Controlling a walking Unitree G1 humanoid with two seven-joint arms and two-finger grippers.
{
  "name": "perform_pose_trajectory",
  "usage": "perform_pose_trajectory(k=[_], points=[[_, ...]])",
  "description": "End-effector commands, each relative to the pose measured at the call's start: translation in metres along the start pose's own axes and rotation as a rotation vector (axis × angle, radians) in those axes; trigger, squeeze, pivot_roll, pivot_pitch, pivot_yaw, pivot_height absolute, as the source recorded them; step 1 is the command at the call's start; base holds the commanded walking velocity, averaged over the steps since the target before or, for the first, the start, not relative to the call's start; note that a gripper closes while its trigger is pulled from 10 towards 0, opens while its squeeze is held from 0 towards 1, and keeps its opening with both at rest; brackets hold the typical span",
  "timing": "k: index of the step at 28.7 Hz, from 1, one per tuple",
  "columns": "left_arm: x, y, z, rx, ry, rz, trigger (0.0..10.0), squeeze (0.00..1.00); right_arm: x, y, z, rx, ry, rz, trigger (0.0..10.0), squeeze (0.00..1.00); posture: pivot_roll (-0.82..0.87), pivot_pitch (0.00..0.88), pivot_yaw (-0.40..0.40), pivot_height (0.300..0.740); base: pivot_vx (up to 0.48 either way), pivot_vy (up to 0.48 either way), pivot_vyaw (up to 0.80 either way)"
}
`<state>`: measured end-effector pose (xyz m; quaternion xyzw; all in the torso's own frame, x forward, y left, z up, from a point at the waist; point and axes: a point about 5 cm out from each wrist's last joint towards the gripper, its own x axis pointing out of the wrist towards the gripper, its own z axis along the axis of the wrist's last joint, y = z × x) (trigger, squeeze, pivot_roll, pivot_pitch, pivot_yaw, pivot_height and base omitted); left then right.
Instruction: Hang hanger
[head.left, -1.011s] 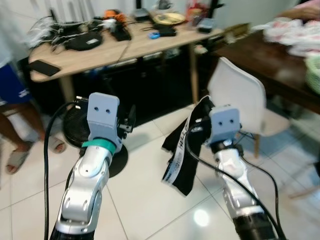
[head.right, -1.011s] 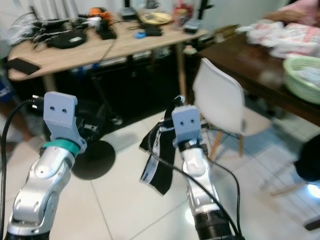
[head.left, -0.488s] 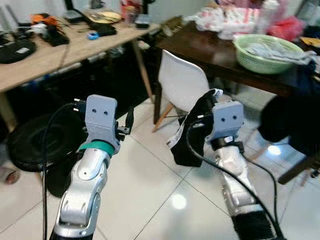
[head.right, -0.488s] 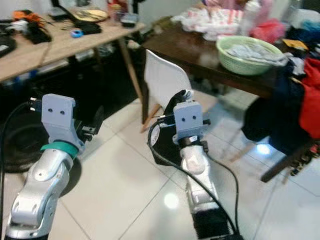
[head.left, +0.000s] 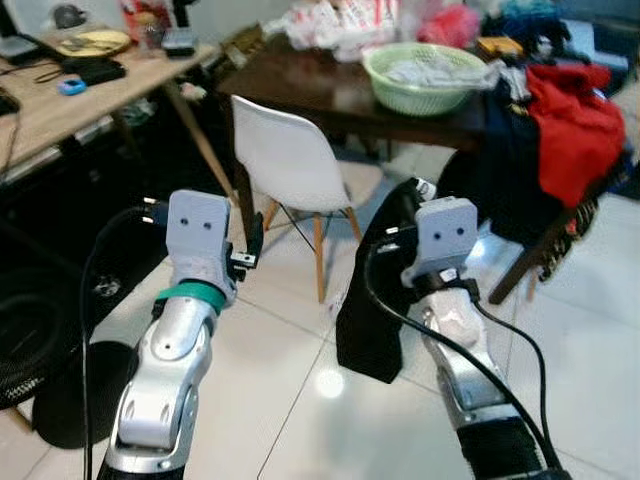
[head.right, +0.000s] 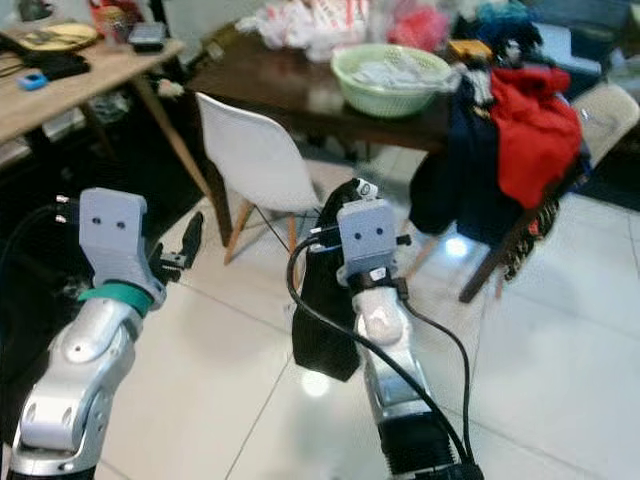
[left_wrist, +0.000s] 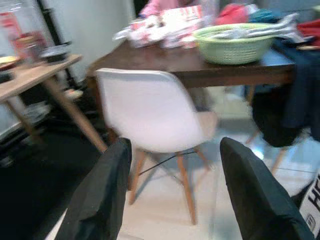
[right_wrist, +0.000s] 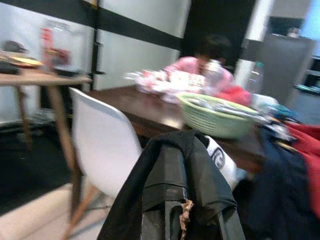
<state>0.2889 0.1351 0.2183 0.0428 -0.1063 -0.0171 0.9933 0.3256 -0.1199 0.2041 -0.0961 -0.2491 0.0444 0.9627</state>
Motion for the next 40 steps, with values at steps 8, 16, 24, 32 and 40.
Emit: perform_pose_trajectory(k=[8,16,24,32,40], points=[[-0.0008,-0.0016,-0.0038,-0.004,0.017,-0.008,10.0,0.00,0.0007,-0.0014,0.0012,0.017,-0.004,-0.011,10.0,0.00,-0.04,0.060,0.077,0.740,0.000,0.000,-0.80],[-0.0004,-0.0010,-0.0038,-0.003,0.017,-0.006,10.0,0.00,0.0014,-0.0014,0.0019,0.018,-0.007,-0.011,10.0,0.00,-0.04,0.055,0.076,0.740,0.000,0.000,-0.80],[-0.0002,0.0000,-0.0034,-0.001,0.013,-0.003,10.0,0.00,0.0028,-0.0019,0.0024,0.028,-0.008,-0.018,10.0,0.00,-0.03,0.046,0.075,0.740,0.000,0.000,-0.80],[-0.0002,0.0009,-0.0030,-0.001,0.010,0.003,10.0,0.00,0.0038,-0.0028,0.0018,0.054,-0.001,-0.032,10.0,0.00,-0.03,0.046,0.074,0.740,0.000,0.000,-0.80],[0.0003,0.0029,-0.0024,0.005,0.002,0.029,10.0,0.00,0.0046,-0.0027,0.0023,0.055,-0.003,-0.033,10.0,0.00,-0.03,0.048,0.071,0.740,0.161,0.178,-0.80]])
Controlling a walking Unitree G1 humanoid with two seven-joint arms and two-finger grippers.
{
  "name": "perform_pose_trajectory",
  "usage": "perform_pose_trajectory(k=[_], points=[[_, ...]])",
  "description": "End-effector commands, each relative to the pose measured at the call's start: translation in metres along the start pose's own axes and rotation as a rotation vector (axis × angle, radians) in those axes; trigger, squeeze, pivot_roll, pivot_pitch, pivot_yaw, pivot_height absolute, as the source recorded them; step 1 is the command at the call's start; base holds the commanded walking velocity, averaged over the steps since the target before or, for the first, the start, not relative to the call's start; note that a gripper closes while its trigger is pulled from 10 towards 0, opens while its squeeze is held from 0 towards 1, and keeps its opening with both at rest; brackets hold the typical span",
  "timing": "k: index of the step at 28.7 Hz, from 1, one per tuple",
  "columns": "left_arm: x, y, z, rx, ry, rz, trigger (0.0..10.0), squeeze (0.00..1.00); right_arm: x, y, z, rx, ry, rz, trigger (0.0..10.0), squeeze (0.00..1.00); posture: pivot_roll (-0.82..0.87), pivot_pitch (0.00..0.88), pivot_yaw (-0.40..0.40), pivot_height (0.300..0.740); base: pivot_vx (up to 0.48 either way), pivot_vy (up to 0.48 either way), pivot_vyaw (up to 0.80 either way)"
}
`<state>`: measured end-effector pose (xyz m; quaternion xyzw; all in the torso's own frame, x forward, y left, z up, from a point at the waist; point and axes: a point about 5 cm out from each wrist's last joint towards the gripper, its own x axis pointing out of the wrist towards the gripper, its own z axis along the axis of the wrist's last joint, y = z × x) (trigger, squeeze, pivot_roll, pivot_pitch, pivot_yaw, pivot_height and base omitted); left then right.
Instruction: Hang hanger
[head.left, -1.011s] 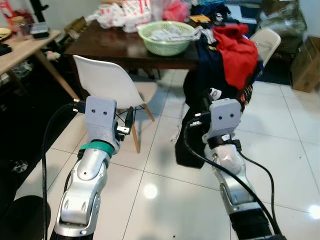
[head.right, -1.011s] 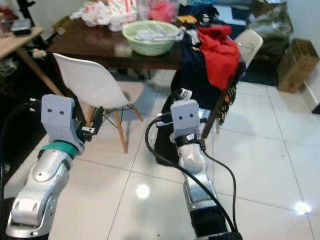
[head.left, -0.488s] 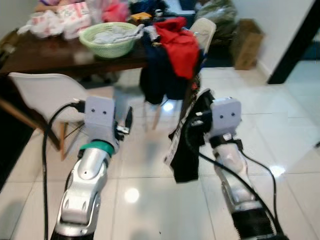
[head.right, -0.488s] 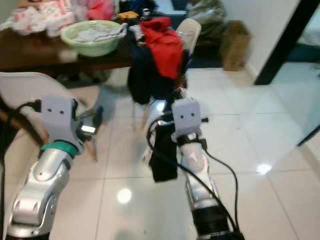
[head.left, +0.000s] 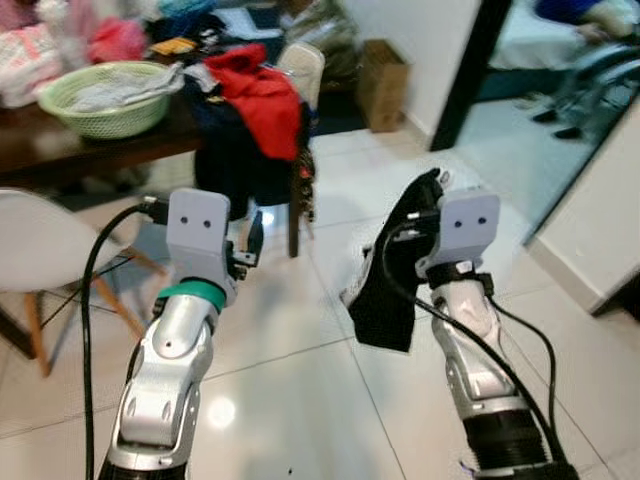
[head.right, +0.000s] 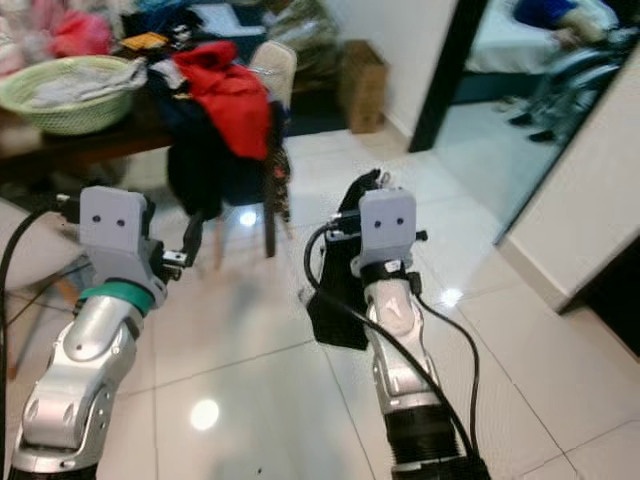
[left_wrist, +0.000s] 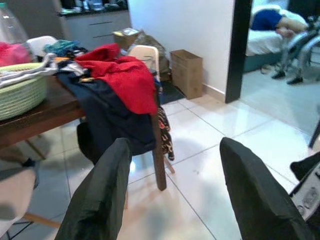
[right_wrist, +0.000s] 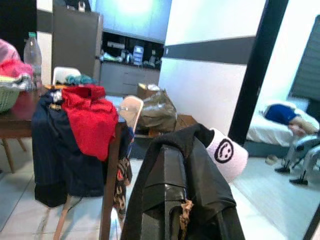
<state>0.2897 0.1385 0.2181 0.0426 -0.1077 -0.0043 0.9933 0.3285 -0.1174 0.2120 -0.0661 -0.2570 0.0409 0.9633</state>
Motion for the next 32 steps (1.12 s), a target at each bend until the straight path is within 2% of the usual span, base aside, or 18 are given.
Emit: perform_pose_trajectory(k=[1,23,26,32], points=[[0.000,0.000,-0.001,0.007,0.000,0.015,10.0,0.00,-0.002,-0.003,-0.003,-0.002,0.010,-0.008,10.0,0.00,-0.03,0.048,0.071,0.740,0.330,0.349,0.00],[0.001,0.000,0.001,0.072,-0.033,0.045,10.0,0.00,0.004,0.013,0.003,-0.009,-0.025,0.084,10.0,0.00,-0.02,0.055,0.063,0.740,0.372,0.302,0.00],[0.000,-0.001,0.002,0.072,-0.047,0.036,10.0,0.00,0.006,0.013,0.004,0.003,-0.028,0.083,10.0,0.00,-0.02,0.055,0.062,0.740,0.315,0.000,0.00],[-0.002,-0.002,0.003,0.073,-0.053,0.022,10.0,0.00,0.006,0.014,0.004,0.012,-0.025,0.079,10.0,0.00,-0.01,0.056,0.062,0.740,0.000,0.000,0.00]])
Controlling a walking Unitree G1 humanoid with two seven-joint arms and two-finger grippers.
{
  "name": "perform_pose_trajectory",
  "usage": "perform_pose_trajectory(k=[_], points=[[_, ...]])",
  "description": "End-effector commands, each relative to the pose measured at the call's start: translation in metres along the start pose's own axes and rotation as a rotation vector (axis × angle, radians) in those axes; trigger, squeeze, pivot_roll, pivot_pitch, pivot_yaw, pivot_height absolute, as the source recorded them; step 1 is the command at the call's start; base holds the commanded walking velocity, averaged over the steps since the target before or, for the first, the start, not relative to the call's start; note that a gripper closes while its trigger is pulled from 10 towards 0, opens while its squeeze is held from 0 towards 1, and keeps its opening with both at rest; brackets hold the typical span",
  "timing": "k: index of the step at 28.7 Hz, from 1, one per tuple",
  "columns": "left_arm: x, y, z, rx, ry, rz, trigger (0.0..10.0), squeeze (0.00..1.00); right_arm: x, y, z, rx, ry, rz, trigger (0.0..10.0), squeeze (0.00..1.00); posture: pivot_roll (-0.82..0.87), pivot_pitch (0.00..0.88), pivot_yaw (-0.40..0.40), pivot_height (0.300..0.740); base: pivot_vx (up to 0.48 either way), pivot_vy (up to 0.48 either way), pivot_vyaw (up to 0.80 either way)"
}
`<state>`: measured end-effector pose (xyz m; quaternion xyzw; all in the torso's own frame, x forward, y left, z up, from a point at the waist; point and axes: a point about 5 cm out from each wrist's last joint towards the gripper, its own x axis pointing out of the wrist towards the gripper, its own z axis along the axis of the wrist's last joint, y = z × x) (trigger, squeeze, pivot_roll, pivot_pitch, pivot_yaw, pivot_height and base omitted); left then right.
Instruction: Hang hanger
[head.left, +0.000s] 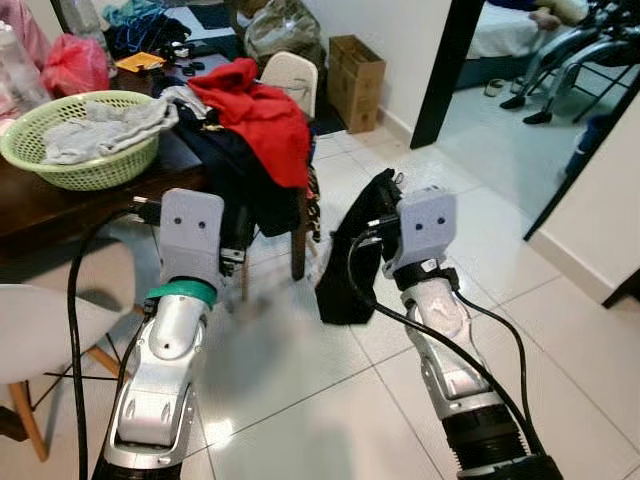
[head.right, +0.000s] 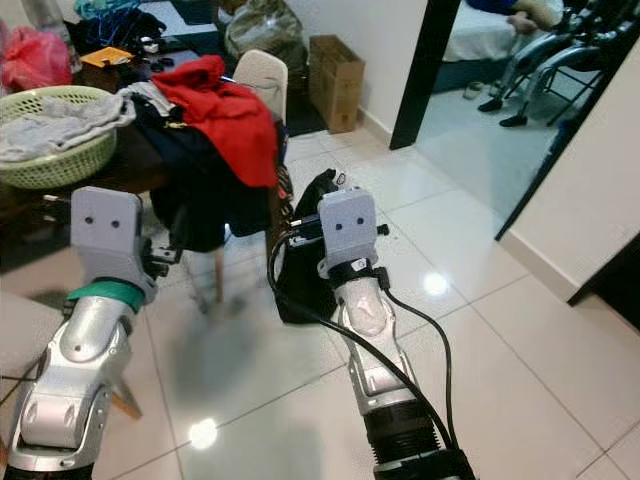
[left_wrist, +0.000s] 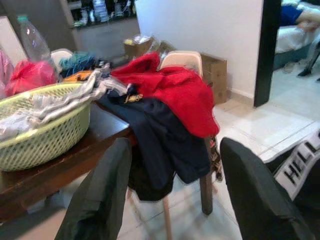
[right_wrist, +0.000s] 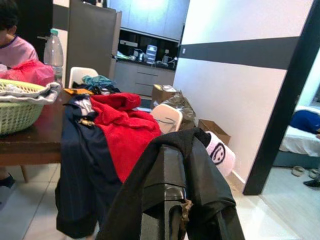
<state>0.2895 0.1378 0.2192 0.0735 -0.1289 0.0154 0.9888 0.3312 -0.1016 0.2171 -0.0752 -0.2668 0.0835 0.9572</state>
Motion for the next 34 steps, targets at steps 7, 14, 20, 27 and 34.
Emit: perform_pose_trajectory(k=[7,14,20,27,34], points=[[-0.001,-0.003,0.001,0.000,0.006,-0.002,10.0,0.00,-0.002,-0.002,-0.002,0.009,0.006,-0.011,10.0,0.00,-0.02,0.055,0.066,0.740,0.000,0.000,0.00],[0.007,0.003,0.001,0.005,0.056,0.067,10.0,0.00,-0.001,0.000,-0.002,0.008,0.006,-0.010,10.0,0.00,-0.01,0.057,0.064,0.740,0.000,0.000,0.00],[0.016,0.015,0.010,0.019,-0.002,0.106,10.0,0.00,0.001,0.008,-0.001,0.026,0.018,-0.014,10.0,0.00,-0.01,0.062,0.055,0.740,0.000,0.000,0.00],[0.013,0.016,0.004,0.015,0.018,0.109,10.0,0.00,-0.003,0.018,-0.002,0.059,0.048,-0.011,10.0,0.00,-0.01,0.064,0.055,0.740,0.079,0.000,0.00],[0.011,0.015,-0.002,0.014,0.053,0.118,10.0,0.00,-0.005,0.022,-0.003,0.096,0.061,0.008,10.0,0.00,-0.02,0.072,0.047,0.740,0.442,0.000,0.00]])
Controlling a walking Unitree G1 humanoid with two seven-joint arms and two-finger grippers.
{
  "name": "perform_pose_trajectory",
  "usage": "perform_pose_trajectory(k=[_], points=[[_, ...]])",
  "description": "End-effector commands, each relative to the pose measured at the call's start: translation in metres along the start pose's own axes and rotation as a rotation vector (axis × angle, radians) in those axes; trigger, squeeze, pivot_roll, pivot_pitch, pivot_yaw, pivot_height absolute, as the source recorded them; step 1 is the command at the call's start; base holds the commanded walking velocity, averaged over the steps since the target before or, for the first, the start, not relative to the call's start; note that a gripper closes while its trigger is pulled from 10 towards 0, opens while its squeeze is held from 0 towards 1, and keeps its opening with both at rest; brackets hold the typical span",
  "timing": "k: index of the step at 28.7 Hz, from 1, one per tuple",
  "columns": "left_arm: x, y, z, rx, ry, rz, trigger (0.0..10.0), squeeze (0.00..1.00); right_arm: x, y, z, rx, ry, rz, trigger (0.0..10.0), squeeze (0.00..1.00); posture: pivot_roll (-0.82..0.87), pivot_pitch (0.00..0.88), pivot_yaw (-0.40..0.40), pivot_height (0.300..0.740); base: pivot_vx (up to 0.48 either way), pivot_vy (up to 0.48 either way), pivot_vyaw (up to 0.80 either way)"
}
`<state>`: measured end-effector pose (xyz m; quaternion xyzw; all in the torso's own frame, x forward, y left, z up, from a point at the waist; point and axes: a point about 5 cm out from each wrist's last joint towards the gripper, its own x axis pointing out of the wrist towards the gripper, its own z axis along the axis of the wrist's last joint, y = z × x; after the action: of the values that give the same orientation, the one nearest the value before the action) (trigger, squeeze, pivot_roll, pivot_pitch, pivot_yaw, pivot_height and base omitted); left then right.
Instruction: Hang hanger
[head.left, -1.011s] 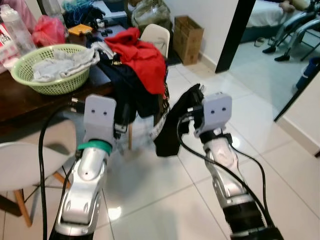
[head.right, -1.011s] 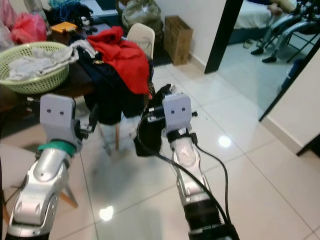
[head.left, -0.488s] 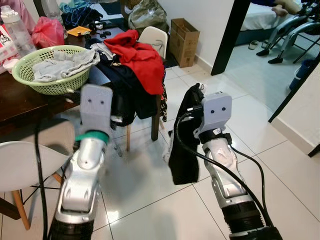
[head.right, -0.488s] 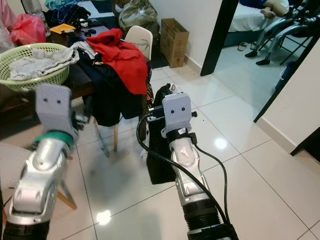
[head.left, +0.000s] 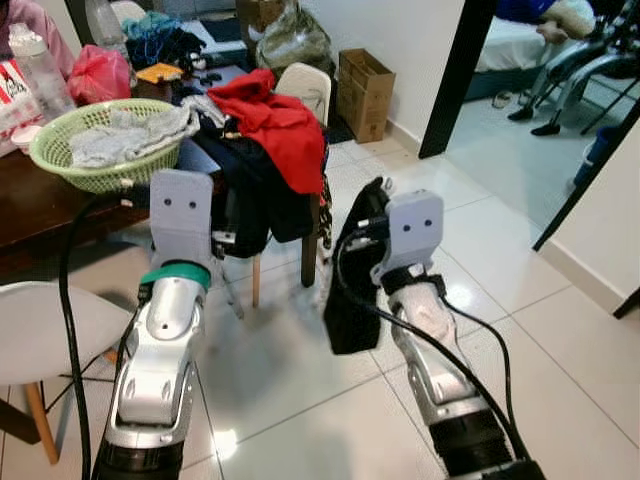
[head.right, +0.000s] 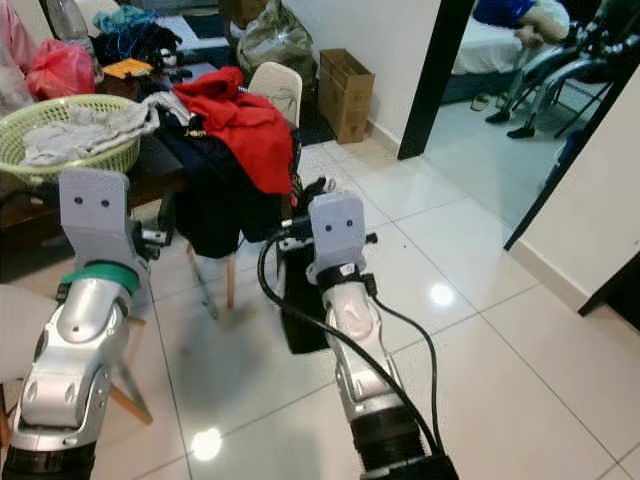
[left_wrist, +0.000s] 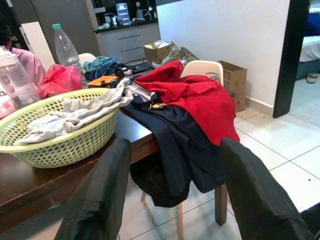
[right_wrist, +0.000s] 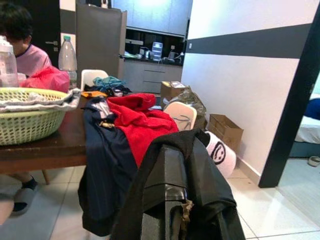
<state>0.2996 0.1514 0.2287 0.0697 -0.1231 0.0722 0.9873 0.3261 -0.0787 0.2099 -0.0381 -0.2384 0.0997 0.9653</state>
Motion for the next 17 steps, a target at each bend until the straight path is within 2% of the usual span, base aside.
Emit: perform_pose_trajectory(k=[1,11,17], points=[[-0.0014,0.0003,-0.0065,0.009,0.033,0.006,10.0,0.00,-0.0021,-0.0021,-0.0013,0.010,0.011,-0.006,10.0,0.00,-0.02,0.072,0.047,0.740,0.469,0.000,0.00],[-0.0040,-0.0013,-0.0098,0.015,0.040,0.005,10.0,0.00,-0.0009,-0.0067,-0.0016,0.044,0.019,-0.023,10.0,0.00,-0.02,0.068,0.042,0.740,0.465,0.000,0.00],[-0.0048,-0.0005,-0.0069,0.051,0.010,0.007,10.0,0.00,0.0004,-0.0066,-0.0013,0.048,0.023,-0.020,10.0,0.00,-0.01,0.064,0.041,0.740,0.463,0.000,0.00]])
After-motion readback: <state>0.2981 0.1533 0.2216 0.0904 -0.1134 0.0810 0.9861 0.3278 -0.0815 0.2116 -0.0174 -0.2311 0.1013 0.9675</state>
